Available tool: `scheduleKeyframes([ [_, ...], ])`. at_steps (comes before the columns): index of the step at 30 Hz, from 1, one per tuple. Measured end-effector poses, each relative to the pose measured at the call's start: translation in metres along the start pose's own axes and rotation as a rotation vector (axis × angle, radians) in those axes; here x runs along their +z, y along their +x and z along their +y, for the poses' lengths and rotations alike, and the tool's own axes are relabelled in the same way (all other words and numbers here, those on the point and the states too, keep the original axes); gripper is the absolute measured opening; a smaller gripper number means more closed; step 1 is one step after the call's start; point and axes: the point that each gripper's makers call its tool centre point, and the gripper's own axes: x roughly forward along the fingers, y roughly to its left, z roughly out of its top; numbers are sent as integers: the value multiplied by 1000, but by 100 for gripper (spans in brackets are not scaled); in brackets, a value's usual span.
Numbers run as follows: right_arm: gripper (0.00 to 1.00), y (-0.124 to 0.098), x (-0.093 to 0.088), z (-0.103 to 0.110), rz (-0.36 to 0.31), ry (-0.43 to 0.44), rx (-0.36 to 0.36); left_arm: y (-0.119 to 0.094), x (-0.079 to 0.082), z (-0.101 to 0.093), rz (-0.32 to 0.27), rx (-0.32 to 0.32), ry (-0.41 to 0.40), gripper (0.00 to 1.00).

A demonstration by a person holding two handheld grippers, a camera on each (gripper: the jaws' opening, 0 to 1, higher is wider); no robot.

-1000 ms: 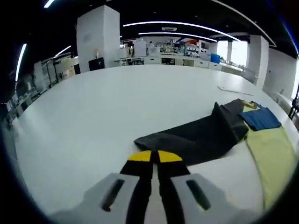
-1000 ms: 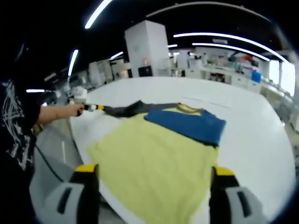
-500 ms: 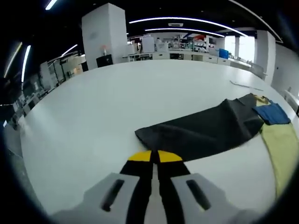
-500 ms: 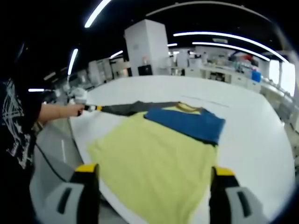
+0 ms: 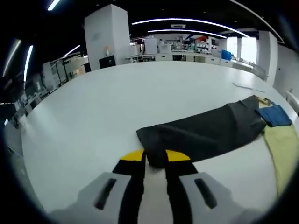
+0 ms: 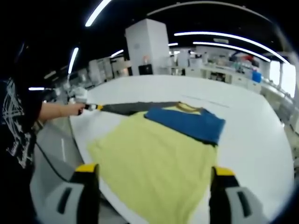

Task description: Fold the garment on the visible template until the final outline fits inside the template.

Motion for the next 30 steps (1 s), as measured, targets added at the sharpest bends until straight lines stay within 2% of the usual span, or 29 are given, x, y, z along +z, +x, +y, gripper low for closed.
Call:
scheduleKeyframes([
  [3, 99, 1, -1, 2, 2, 0, 3, 0, -4, 0, 14, 9, -5, 18],
  [6, 99, 1, 0, 3, -1, -1, 7, 0, -9, -1, 25, 11, -58, 19],
  [11, 99, 1, 2, 2, -7, 1, 3, -1, -14, -4, 47, 20, -65, 19],
  [14, 99, 1, 1, 1, -3, 3, 0, 0, -25, 0, 86, 31, -113, 17],
  [15, 99, 1, 1, 1, -3, 3, -1, 1, -22, 0, 63, 32, -167, 16],
  [20, 99, 1, 1, 1, -8, 4, 1, -1, -22, -4, 81, 42, -149, 14],
  [23, 99, 1, 2, 1, -13, 4, 3, -1, -22, -2, 91, 54, -129, 5],
  [25, 99, 1, 1, 0, -13, 1, 4, 4, -20, -1, 92, 47, -131, 3],
  [30, 99, 0, 0, 0, -12, 0, 6, 5, -19, -2, 89, 47, -80, 1],
])
